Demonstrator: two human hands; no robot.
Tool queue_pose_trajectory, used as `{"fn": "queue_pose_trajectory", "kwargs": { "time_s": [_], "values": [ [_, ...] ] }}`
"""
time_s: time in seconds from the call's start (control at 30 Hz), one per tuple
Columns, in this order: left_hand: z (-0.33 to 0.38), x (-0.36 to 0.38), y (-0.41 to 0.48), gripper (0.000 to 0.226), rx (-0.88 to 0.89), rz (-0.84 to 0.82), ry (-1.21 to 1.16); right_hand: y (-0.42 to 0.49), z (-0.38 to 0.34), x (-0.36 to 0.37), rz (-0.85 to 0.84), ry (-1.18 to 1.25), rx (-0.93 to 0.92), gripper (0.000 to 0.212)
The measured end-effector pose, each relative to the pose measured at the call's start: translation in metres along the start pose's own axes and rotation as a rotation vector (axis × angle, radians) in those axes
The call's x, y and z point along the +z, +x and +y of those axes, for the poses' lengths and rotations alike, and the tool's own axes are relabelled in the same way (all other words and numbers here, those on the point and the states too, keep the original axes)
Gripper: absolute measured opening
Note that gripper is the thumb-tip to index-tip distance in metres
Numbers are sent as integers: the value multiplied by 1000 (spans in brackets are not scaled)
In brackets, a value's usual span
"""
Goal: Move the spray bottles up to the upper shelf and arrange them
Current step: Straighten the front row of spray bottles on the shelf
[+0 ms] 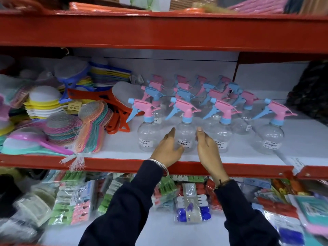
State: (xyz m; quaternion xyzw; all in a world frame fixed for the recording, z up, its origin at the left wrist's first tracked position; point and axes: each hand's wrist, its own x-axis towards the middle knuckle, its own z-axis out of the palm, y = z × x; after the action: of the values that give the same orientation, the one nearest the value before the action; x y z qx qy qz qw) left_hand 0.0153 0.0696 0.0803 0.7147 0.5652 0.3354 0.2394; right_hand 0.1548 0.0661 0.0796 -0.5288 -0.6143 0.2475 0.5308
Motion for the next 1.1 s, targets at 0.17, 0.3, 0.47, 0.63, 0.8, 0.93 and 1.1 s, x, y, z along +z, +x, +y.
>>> {"fn": "queue_pose_trajectory", "kwargs": {
  "time_s": [0.17,0.3,0.47,0.63,0.8,0.93,1.1],
  "values": [
    [0,5,-4,77,-25,31,-24,-4,3,-6,-25,11,-31,55],
    [22,21,-21,61,138,454,-122,-17,7,-25,105,195,-93,53],
    [59,60,-21,55,305,260,-153,-15,27,-67,280,189,-127,52],
    [76,78,12,83,71,-26,-42,4,32,-93,153,107,8,60],
    [78,83,15,79,12,-66,-49,12,36,-102,69,22,49,74],
    [85,91,8,77,-14,62,-43,7,35,-110,80,89,9,64],
    [117,122,-12,51,318,419,-146,-5,55,-143,371,231,-79,52]
  ]
}}
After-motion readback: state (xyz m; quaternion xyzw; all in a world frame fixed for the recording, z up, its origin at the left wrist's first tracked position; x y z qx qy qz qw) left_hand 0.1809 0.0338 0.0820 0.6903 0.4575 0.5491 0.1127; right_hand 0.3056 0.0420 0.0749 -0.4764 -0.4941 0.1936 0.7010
